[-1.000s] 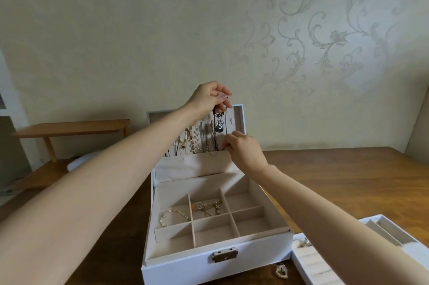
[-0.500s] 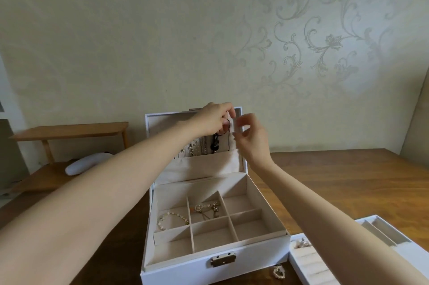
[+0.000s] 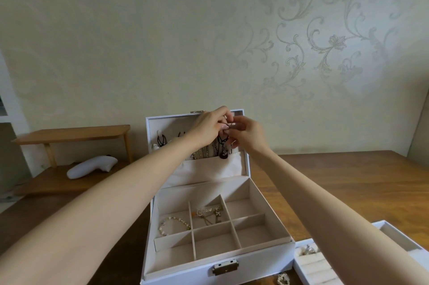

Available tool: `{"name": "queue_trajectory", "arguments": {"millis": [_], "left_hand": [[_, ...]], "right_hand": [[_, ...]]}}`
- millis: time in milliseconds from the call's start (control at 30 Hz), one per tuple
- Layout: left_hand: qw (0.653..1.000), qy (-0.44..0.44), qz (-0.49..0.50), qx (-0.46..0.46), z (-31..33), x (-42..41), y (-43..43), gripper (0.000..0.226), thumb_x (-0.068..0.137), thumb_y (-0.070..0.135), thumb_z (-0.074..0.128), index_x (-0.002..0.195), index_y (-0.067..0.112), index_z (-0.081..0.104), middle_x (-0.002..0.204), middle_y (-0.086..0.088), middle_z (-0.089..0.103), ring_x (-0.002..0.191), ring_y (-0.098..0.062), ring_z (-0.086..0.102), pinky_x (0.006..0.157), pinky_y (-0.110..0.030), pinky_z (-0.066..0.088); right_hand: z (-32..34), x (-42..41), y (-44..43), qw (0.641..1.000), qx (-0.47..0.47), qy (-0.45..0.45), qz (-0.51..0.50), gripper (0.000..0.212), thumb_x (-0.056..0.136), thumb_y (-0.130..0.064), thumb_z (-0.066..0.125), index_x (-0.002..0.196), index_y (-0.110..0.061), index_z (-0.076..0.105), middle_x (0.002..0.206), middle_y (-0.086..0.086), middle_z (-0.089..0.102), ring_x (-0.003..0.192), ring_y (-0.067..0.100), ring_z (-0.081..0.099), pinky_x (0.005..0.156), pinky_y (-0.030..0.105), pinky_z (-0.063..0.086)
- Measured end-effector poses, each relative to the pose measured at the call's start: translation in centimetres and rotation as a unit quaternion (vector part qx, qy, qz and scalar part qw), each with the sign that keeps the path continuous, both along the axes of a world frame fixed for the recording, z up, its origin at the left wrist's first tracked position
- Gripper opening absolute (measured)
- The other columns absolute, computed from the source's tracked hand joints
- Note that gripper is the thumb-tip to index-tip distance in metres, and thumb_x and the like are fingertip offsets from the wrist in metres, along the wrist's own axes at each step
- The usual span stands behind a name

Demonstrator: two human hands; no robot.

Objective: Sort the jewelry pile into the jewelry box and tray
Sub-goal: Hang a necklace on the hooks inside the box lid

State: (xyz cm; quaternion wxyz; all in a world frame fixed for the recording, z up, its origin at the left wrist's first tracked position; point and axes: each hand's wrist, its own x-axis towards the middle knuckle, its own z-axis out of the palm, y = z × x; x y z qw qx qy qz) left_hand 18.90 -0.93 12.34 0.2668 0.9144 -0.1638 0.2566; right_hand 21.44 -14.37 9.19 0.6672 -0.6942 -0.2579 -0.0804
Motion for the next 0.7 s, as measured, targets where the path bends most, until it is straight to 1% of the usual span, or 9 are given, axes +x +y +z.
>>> {"name": "queue_trajectory", "arguments": {"millis": [100,167,233,300,333,400,467,600,700], "left_hand": [[0.999,-0.013,-0.003,-0.030,-0.5,-0.1,0.2,0.017,0.085,-0.006,0.052,0.091,0.008,0.059,0.075,-0.015,0.067,0.066,-0.021,0.061,0.068,-0.026,0.046],[0.998,-0.025,-0.004,-0.059,-0.8,-0.2,0.1,0.017,0.083,-0.009,0.050,0.088,0.004,0.060,0.072,-0.017,0.065,0.061,-0.021,0.059,0.064,-0.024,0.047],[0.996,-0.038,0.011,-0.082,-1.0,-0.4,-0.3,0.016,0.082,-0.012,0.050,0.085,-0.001,0.060,0.065,-0.012,0.059,0.056,-0.018,0.055,0.058,-0.016,0.043],[0.993,-0.044,0.039,-0.101,-1.5,-0.4,-0.4,0.014,0.081,-0.013,0.051,0.083,-0.003,0.059,0.063,-0.004,0.055,0.055,-0.012,0.052,0.055,-0.012,0.040],[0.991,-0.045,0.056,-0.114,-1.7,-0.4,-0.4,0.012,0.080,-0.013,0.052,0.082,-0.002,0.059,0.064,-0.003,0.055,0.055,-0.011,0.052,0.055,-0.014,0.040],[0.986,-0.065,0.097,-0.122,-2.2,-0.3,-0.1,0.010,0.080,-0.007,0.060,0.080,0.003,0.059,0.069,-0.005,0.060,0.060,-0.015,0.057,0.058,-0.025,0.045],[0.978,-0.084,0.157,-0.105,-2.7,-0.3,0.0,0.009,0.079,0.005,0.068,0.078,0.009,0.060,0.073,-0.005,0.065,0.069,-0.020,0.059,0.061,-0.032,0.045],[0.959,-0.105,0.235,-0.115,-2.5,-0.9,-1.0,0.013,0.081,0.018,0.070,0.077,0.011,0.060,0.075,-0.004,0.066,0.072,-0.023,0.057,0.058,-0.034,0.039],[0.948,-0.114,0.274,-0.119,-2.1,-1.2,-2.0,0.011,0.088,0.017,0.062,0.080,0.009,0.060,0.075,-0.001,0.062,0.069,-0.019,0.048,0.053,-0.029,0.019]], "right_hand": [[0.0,0.1,-0.1,0.997,0.023,0.047,0.059,0.016,0.088,0.005,0.060,0.104,0.003,0.062,0.076,0.011,0.067,0.056,0.011,0.066,0.054,0.022,0.055],[0.0,0.2,-0.2,0.995,0.024,0.067,0.069,0.015,0.088,0.003,0.061,0.103,0.007,0.062,0.078,0.014,0.068,0.059,0.013,0.068,0.058,0.023,0.057],[0.0,0.3,-0.2,0.996,0.020,0.067,0.052,0.014,0.087,0.001,0.064,0.099,0.008,0.065,0.074,0.013,0.068,0.058,0.013,0.068,0.060,0.024,0.058],[-0.1,0.2,0.0,0.998,0.013,0.056,0.016,0.009,0.085,0.001,0.066,0.092,0.006,0.067,0.069,0.011,0.068,0.053,0.012,0.065,0.058,0.024,0.058],[-0.1,0.1,0.0,0.999,0.013,0.052,0.002,0.004,0.084,0.002,0.067,0.088,0.003,0.068,0.067,0.010,0.067,0.051,0.012,0.064,0.056,0.023,0.057],[-0.2,0.0,0.2,0.999,0.019,0.047,-0.020,0.007,0.083,0.003,0.067,0.080,-0.003,0.068,0.064,0.008,0.067,0.048,0.011,0.063,0.053,0.021,0.055],[-0.3,0.0,0.4,0.998,0.016,0.040,-0.039,0.005,0.082,0.003,0.068,0.081,-0.002,0.067,0.064,0.008,0.066,0.047,0.010,0.063,0.052,0.019,0.054],[-0.2,0.0,1.0,0.996,0.021,0.020,-0.082,0.002,0.083,0.002,0.067,0.084,0.001,0.066,0.067,0.010,0.066,0.045,0.010,0.061,0.051,0.020,0.053],[0.0,0.3,1.7,0.990,0.031,0.011,-0.135,0.006,0.083,0.001,0.065,0.079,-0.004,0.064,0.070,0.012,0.068,0.052,0.016,0.064,0.053,0.024,0.055]]}}
